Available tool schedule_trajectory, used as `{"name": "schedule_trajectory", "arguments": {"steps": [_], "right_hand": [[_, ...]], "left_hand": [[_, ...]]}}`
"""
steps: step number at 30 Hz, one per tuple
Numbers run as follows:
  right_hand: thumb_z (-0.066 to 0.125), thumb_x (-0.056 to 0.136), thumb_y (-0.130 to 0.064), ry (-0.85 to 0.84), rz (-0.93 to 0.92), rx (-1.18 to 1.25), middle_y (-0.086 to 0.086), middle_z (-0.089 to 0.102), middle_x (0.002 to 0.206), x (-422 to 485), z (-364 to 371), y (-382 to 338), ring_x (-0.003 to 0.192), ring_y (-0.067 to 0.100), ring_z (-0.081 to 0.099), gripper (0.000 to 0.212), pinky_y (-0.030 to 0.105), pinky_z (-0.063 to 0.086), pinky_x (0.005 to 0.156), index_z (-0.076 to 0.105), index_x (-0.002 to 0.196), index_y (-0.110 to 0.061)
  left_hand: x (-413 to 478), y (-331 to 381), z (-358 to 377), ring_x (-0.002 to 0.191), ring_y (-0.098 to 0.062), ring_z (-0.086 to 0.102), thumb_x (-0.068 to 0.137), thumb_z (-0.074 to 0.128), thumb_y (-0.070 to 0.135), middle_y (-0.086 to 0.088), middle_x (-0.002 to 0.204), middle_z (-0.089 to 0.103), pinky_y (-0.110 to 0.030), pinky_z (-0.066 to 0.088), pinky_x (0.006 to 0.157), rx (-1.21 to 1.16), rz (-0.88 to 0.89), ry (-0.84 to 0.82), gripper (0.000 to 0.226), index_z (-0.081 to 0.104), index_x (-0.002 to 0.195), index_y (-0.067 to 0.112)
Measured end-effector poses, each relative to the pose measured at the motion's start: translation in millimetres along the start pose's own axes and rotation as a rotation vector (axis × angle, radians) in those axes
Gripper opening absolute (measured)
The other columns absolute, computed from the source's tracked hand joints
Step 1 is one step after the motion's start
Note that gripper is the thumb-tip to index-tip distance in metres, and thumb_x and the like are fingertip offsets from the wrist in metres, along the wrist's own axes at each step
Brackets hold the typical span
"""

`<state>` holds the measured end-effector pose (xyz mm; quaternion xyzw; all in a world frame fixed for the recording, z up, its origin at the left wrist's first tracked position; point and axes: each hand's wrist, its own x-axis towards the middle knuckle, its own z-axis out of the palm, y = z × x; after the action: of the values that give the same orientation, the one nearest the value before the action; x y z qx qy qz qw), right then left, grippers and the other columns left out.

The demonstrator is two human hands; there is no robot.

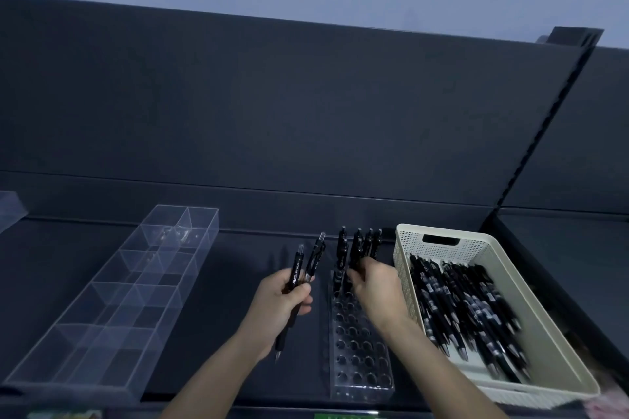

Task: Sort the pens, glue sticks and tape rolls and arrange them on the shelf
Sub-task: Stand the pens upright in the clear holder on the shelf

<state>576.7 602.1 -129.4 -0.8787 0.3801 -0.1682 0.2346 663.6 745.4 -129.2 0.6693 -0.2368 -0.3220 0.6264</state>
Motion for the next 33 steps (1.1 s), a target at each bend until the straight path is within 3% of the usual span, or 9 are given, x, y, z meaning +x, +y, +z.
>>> {"name": "schedule_trajectory", "arguments": {"steps": [4, 8, 10, 15, 17, 20, 23, 27, 33], "right_hand": [[0.057, 0.09, -0.022, 0.044, -0.022, 0.046, 0.01, 0.071, 0.093, -7, -8, 5, 0.081, 0.023, 0.067, 0.023, 0.031, 0.054, 0.075, 0.064, 0.106, -0.006], [0.061, 0.087, -0.024, 0.049, -0.073, 0.282, -0.009, 0.065, 0.07, -19, -26, 2, 0.063, 0.006, 0.059, 0.016, 0.021, 0.05, 0.065, 0.07, 0.091, -0.011], [0.063, 0.086, -0.025, -0.043, -0.09, 0.401, -0.015, 0.059, 0.059, -22, -32, -5, 0.056, -0.001, 0.052, 0.011, 0.013, 0.041, 0.059, 0.069, 0.078, -0.019], [0.064, 0.084, -0.019, -0.104, -0.022, 0.487, -0.006, 0.044, 0.048, -24, -35, -4, 0.045, 0.007, 0.037, 0.036, 0.024, 0.032, 0.05, 0.047, 0.053, -0.017], [0.062, 0.087, -0.015, -0.07, 0.028, 0.54, -0.004, 0.05, 0.049, -24, -40, 2, 0.04, 0.005, 0.042, 0.034, 0.02, 0.035, 0.046, 0.048, 0.056, -0.014], [0.056, 0.09, -0.009, -0.009, 0.124, 0.644, 0.002, 0.063, 0.059, -19, -52, 13, 0.047, 0.006, 0.059, 0.026, 0.016, 0.046, 0.044, 0.053, 0.064, -0.009], [0.055, 0.091, -0.011, 0.139, 0.127, 0.568, 0.008, 0.065, 0.065, -7, -58, 21, 0.06, 0.018, 0.065, 0.024, 0.029, 0.055, 0.058, 0.054, 0.067, -0.012], [0.056, 0.091, -0.018, 0.183, 0.021, 0.364, 0.007, 0.067, 0.072, 2, -48, 17, 0.072, 0.025, 0.066, 0.018, 0.043, 0.054, 0.073, 0.058, 0.075, -0.01], [0.047, 0.095, -0.024, 0.103, -0.108, 0.01, -0.003, 0.047, 0.06, 0, -23, 10, 0.059, 0.019, 0.049, 0.02, 0.029, 0.039, 0.059, 0.043, 0.079, -0.012]], "left_hand": [[-1, 3, 2, 0.075, -0.011, 0.063, 0.091, 0.053, 0.002, -0.007, 0.08, 0.061, -0.022, 0.057, 0.074, -0.022, -0.014, -0.041, 0.017, 0.065, 0.094, 0.014], [-1, 1, 11, 0.07, -0.007, 0.067, 0.09, 0.056, 0.005, -0.005, 0.078, 0.065, -0.031, 0.056, 0.085, -0.018, -0.015, -0.093, 0.015, 0.067, 0.096, 0.014], [-2, 2, 19, 0.069, -0.006, 0.066, 0.089, 0.056, 0.002, -0.002, 0.076, 0.065, -0.028, 0.057, 0.078, -0.052, -0.001, -0.132, 0.014, 0.067, 0.095, 0.011], [-3, 5, 34, 0.069, -0.007, 0.064, 0.09, 0.055, 0.004, 0.0, 0.077, 0.066, -0.019, 0.051, 0.065, -0.033, -0.022, -0.202, 0.015, 0.066, 0.095, 0.012], [-2, 6, 32, 0.071, -0.01, 0.062, 0.094, 0.051, 0.014, -0.002, 0.083, 0.065, -0.019, 0.05, 0.063, 0.037, -0.048, -0.177, 0.015, 0.064, 0.099, 0.019], [-3, 5, 21, 0.051, -0.009, 0.049, 0.098, 0.04, 0.032, 0.001, 0.063, 0.05, -0.022, 0.045, 0.052, 0.141, -0.077, -0.172, 0.017, 0.055, 0.106, 0.034], [-3, 3, 15, 0.042, -0.007, 0.028, 0.098, 0.033, 0.039, 0.004, 0.055, 0.033, -0.02, 0.029, 0.041, 0.122, -0.132, -0.144, 0.019, 0.048, 0.104, 0.03], [-1, 1, 16, 0.042, -0.009, 0.031, 0.098, 0.031, 0.021, 0.001, 0.055, 0.041, -0.024, 0.03, 0.044, 0.071, -0.125, -0.078, 0.016, 0.036, 0.085, 0.013], [-3, -1, 11, 0.052, -0.01, 0.042, 0.097, 0.032, 0.009, -0.001, 0.068, 0.05, -0.024, 0.039, 0.054, 0.102, -0.056, -0.074, 0.015, 0.046, 0.092, 0.013]]}}
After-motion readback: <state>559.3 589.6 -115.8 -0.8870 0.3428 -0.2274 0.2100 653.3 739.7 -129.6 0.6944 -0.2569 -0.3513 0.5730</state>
